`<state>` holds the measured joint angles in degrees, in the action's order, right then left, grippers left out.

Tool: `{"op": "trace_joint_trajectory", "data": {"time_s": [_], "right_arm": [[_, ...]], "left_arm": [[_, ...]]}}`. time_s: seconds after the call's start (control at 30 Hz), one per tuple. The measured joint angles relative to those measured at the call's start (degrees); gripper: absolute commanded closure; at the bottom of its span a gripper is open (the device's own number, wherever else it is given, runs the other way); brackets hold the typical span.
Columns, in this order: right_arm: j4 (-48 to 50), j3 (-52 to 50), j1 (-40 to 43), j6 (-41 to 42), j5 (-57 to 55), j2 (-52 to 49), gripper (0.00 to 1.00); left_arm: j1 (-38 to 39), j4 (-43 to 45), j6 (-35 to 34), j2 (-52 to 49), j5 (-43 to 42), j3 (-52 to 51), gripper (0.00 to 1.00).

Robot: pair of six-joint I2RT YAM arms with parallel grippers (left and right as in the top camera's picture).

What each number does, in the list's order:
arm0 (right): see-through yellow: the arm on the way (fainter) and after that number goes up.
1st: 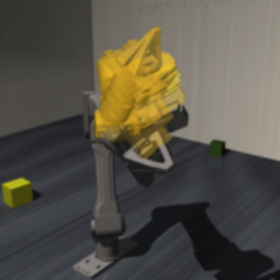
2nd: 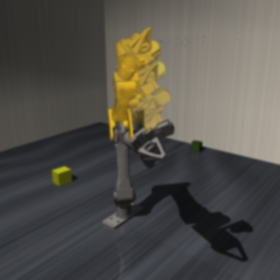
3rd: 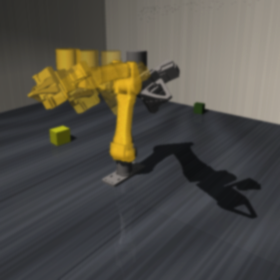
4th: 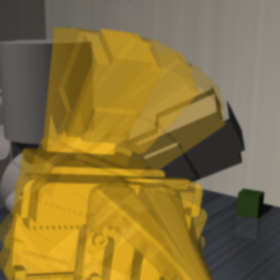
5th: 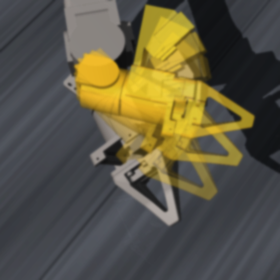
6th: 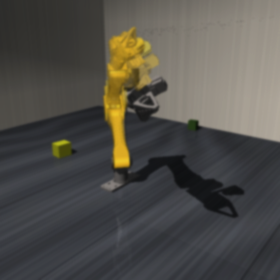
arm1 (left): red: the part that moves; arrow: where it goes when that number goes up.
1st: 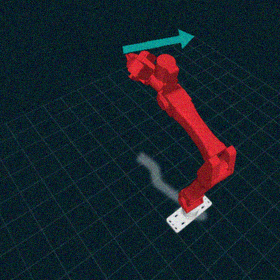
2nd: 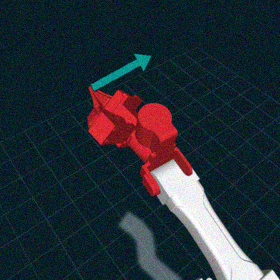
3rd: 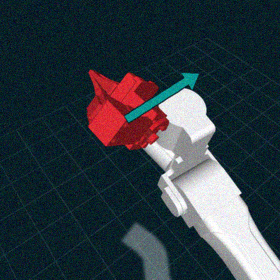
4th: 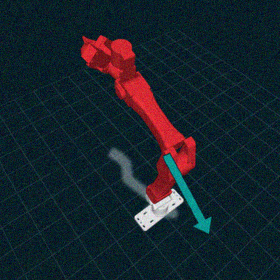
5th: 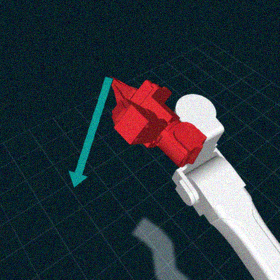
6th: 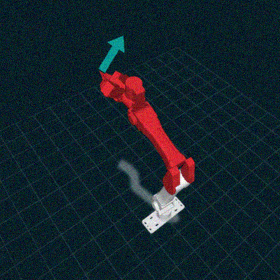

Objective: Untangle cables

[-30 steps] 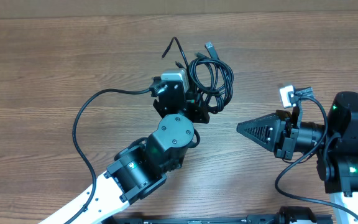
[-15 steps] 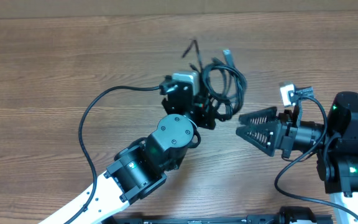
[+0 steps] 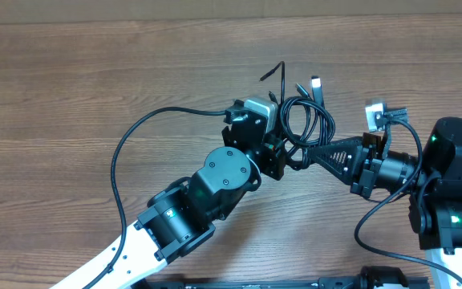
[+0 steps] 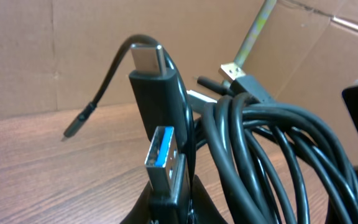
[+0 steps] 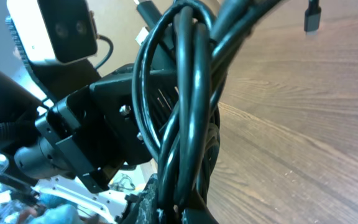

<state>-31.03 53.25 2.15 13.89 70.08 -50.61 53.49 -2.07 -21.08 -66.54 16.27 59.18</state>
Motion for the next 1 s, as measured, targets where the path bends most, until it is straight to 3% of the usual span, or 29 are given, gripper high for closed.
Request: {"op": "trace_joint_trajectory", "data": {"time_s": [0.3,0.77,1.0], "right_arm": [[-1.8,0.0,0.0,-0.8,0.8,0.0,0.96],[-2.0,0.0,0.0,-7.8,9.3,-0.2,0.96],[-2.3,0.0,0.0,-11.1,16.2,0.0,0.96]], "left_arm": [[0.3,-0.1,-0.7,0.0,2.8,0.0,0.96],[1.3,0.0,-14.6,0.0,12.5,0.0,0.96],[0.4,0.0,-18.3,0.0,17.8,0.0,0.96]]}}
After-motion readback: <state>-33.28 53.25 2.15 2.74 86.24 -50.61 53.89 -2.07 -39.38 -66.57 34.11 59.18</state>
